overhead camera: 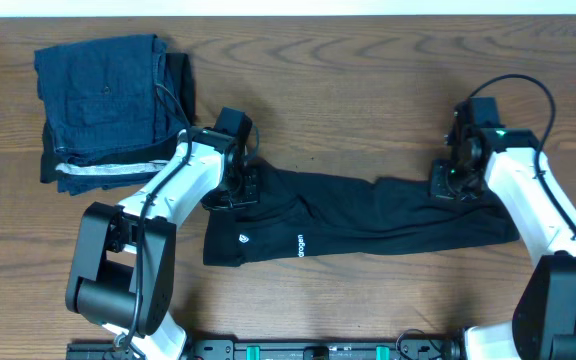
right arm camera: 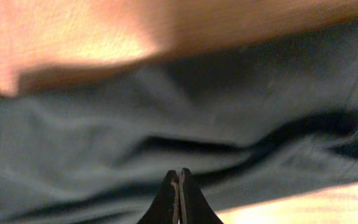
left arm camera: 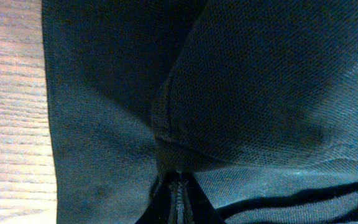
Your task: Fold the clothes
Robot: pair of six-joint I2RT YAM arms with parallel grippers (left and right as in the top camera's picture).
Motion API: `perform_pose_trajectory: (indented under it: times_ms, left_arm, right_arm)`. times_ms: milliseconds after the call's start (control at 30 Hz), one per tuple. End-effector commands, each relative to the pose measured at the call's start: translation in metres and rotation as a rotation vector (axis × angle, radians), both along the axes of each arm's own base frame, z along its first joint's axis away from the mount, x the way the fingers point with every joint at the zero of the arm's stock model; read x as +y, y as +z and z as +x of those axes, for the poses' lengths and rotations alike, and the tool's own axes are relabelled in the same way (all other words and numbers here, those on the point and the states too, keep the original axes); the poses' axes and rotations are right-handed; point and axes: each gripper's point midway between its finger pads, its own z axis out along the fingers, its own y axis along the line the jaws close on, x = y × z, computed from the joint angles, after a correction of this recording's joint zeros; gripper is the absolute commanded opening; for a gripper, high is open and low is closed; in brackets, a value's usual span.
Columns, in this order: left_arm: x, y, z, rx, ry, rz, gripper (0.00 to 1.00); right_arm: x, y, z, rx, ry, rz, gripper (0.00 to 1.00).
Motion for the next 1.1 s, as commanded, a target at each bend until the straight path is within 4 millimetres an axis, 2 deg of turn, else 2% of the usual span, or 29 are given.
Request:
perform_pose_trajectory:
  times_ms: [0, 233, 367, 533, 667, 767, 867, 933, 1000, 1067]
  left_arm:
    - [0.002, -0.006, -0.003, 0.020, 0.013, 0.012, 0.06]
    - [0.002, -0.006, -0.004, 0.021, 0.013, 0.013, 0.06]
    - [0.003, -0.006, -0.005, 0.026, 0.013, 0.014, 0.06]
    - [0.003, -0.006, -0.006, 0.029, 0.013, 0.015, 0.06]
    - [0.003, -0.006, -0.006, 0.029, 0.013, 0.015, 0.06]
    - [0.003, -0.006, -0.006, 0.028, 0.013, 0.015, 0.06]
    - [0.003, -0.006, -0.005, 0.028, 0.013, 0.015, 0.06]
    - [0.003, -0.006, -0.005, 0.028, 0.013, 0.015, 0.06]
    - [0.003, -0.006, -0.005, 0.027, 0.013, 0.015, 0.06]
    - [0.003, -0.006, -0.005, 0.028, 0.013, 0.015, 0.06]
  right_arm:
    - [-0.013, -0.012, -0.002, -0.006, -0.035, -0.009, 0.01]
    - [-0.036, -0.027, -0.004, -0.028, -0.097, -0.051, 0.01]
    - [-0.056, -0.033, -0.015, -0.004, -0.169, -0.113, 0.01]
    - [-0.072, -0.036, -0.028, 0.030, -0.269, -0.109, 0.01]
    - [-0.079, -0.037, -0.038, 0.057, -0.364, -0.102, 0.01]
    - [-0.083, -0.037, -0.034, 0.037, -0.421, -0.083, 0.01]
    - [-0.077, -0.037, -0.031, 0.026, -0.496, -0.012, 0.03]
    - [-0.075, -0.038, -0.030, 0.022, -0.561, 0.021, 0.07]
    - [-0.077, -0.038, -0.031, 0.020, -0.617, 0.027, 0.23]
    - [-0.079, -0.038, -0.033, 0.025, -0.646, 0.027, 0.31]
